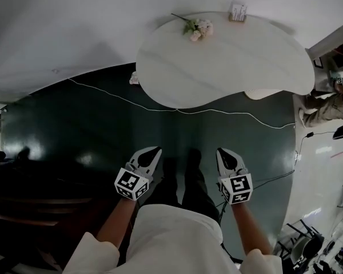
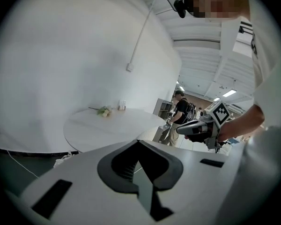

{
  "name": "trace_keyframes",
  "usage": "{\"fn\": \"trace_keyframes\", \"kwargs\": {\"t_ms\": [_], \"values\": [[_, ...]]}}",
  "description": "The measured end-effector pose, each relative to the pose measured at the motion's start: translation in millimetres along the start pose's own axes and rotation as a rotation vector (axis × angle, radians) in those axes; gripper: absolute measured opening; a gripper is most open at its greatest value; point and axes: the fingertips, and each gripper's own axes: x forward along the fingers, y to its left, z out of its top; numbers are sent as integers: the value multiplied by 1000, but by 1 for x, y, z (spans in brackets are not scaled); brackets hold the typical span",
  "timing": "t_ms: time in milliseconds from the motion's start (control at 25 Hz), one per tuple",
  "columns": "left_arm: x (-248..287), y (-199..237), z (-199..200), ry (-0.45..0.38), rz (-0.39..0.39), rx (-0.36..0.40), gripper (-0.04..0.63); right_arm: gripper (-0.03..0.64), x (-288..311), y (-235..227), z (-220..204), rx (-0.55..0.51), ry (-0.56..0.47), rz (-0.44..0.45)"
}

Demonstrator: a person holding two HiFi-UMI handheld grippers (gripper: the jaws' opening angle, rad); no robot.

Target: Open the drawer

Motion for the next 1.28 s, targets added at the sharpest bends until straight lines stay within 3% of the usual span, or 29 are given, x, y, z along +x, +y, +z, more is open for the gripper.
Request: {"fn": "trace_keyframes", "kwargs": {"t_ms": [560,1280], "values": [[85,6,-65,90,-53,16,6,11,94,-43,-82,50,24,4],[188,62,-156,166,-89,31,6,12,240,-70,-151,88,-21,-37]]}}
